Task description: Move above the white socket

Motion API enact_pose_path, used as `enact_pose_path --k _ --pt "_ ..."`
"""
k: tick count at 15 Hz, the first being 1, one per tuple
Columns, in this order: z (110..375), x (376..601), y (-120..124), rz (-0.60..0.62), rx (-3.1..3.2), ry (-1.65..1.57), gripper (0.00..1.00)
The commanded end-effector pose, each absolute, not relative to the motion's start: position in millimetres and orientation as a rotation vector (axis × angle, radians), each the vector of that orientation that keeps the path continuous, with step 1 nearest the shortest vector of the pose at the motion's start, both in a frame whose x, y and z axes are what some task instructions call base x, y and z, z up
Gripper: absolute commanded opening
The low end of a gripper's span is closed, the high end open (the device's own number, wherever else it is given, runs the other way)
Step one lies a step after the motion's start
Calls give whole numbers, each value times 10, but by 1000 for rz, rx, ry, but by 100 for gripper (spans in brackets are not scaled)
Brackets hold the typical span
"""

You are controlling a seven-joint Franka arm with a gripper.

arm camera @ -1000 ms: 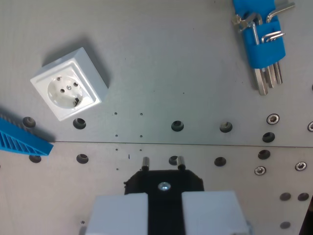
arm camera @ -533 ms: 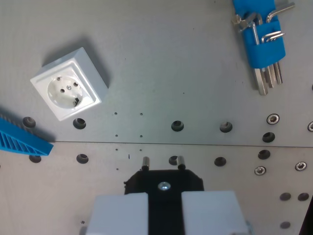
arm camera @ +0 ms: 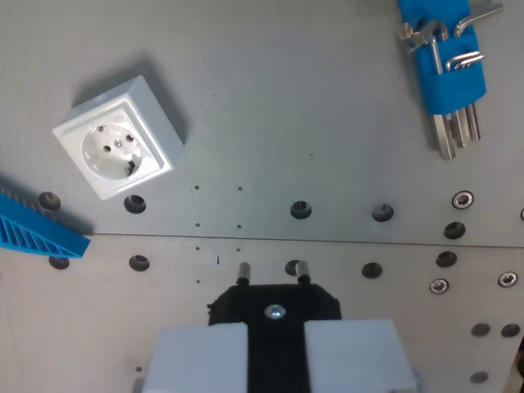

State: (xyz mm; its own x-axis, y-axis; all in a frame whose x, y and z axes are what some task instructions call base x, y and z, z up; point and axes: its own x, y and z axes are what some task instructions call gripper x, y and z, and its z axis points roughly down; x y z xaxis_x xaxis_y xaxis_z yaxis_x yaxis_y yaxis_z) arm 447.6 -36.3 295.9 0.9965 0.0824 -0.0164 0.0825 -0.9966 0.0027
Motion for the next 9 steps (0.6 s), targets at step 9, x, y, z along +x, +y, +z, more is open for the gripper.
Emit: enact_pose_path --k 9 --pt "2611 4364 -200 111 3121 349 0"
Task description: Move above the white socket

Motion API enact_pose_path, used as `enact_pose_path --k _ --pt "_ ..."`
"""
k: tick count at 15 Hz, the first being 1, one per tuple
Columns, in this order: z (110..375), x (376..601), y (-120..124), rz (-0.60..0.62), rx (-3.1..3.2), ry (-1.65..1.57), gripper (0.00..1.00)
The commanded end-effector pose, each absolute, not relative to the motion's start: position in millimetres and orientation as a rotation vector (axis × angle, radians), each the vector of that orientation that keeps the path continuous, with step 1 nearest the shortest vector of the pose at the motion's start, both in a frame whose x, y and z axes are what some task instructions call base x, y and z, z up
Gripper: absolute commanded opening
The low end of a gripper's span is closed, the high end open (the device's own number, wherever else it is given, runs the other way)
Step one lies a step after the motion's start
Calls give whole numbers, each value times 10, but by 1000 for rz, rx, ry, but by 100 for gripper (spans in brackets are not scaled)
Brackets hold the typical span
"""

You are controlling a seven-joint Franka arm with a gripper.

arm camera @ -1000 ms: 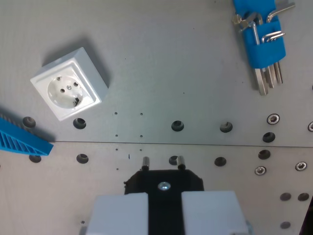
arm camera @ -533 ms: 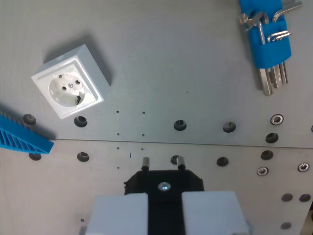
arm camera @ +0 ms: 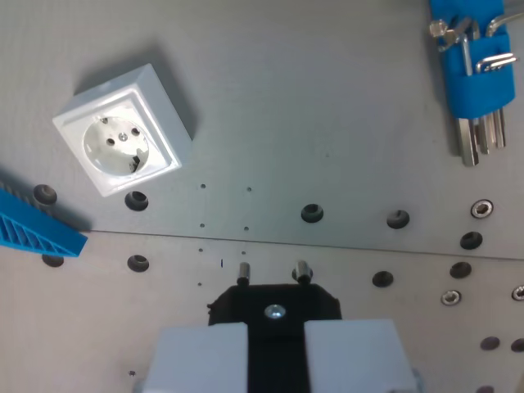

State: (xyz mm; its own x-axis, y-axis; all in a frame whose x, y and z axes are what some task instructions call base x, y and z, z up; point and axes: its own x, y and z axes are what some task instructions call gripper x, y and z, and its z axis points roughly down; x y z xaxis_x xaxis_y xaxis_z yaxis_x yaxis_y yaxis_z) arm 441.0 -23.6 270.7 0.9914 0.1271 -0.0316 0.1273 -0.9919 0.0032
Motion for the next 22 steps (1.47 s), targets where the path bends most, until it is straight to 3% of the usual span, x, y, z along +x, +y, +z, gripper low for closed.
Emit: enact_pose_path --k 1,22 --pt "2574 4355 -179 111 3120 361 0" --pt "1654 4143 345 113 3066 682 0"
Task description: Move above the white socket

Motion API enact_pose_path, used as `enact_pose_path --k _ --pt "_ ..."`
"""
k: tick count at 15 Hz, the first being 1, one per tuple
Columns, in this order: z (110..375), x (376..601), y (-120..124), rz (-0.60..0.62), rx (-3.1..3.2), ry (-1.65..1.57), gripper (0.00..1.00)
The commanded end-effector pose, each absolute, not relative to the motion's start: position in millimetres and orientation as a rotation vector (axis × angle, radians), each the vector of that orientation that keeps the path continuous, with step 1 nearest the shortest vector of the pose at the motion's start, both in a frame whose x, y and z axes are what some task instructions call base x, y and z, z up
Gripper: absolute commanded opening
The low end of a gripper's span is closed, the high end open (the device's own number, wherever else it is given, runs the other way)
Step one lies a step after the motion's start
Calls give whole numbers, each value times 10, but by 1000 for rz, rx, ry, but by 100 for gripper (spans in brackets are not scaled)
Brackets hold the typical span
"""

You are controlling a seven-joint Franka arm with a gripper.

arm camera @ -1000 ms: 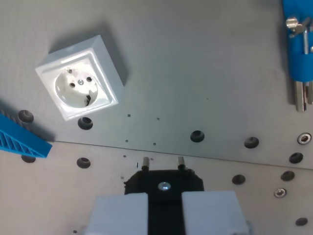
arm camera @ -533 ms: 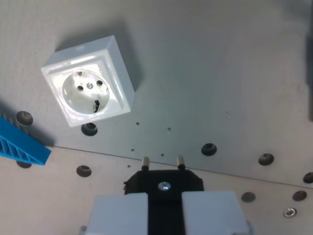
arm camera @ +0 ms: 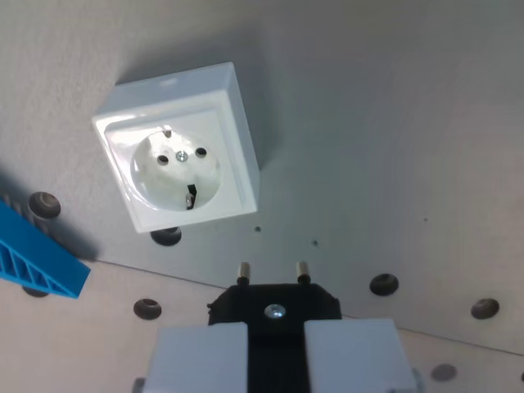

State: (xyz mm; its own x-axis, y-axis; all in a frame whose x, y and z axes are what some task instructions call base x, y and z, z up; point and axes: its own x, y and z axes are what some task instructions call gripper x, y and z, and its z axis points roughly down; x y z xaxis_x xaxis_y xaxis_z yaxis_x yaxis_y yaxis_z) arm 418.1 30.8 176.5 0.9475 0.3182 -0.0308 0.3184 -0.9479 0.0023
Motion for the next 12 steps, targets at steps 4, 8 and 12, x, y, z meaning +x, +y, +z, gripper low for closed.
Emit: enact_pose_path --k 4,8,12 --pt "1489 4103 439 108 3057 724 0" --pt "1365 4066 506 123 3050 744 0" --pt "1259 4032 571 125 3044 762 0"
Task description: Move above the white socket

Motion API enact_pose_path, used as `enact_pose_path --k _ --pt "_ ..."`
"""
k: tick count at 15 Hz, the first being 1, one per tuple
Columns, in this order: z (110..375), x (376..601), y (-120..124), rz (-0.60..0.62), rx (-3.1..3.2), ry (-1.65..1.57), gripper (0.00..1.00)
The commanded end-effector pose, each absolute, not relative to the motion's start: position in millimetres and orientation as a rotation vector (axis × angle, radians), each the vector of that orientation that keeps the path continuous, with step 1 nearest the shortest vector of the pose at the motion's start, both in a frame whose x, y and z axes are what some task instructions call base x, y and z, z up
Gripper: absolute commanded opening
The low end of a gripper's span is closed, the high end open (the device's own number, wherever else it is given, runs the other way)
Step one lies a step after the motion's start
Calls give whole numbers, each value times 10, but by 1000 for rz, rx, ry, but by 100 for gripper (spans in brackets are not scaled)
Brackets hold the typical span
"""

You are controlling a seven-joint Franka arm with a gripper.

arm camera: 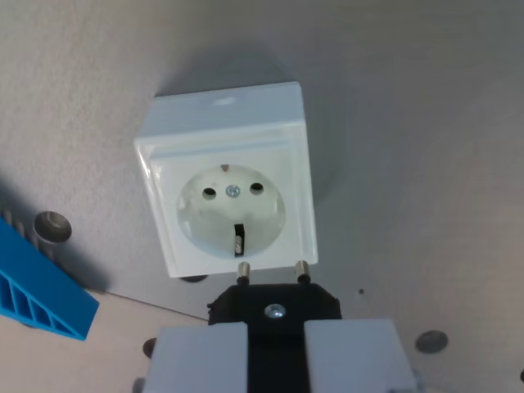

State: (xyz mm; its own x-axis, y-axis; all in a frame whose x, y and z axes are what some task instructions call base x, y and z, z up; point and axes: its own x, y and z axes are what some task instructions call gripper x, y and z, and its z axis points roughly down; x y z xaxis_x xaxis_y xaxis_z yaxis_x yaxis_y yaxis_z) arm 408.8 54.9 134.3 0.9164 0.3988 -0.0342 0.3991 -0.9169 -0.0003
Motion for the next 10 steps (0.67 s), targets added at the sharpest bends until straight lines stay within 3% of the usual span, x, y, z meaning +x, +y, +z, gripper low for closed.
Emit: enact_pose_path --k 1,10 --pt "1236 4025 584 127 3043 766 0" --pt "1106 3983 656 127 3047 744 0"
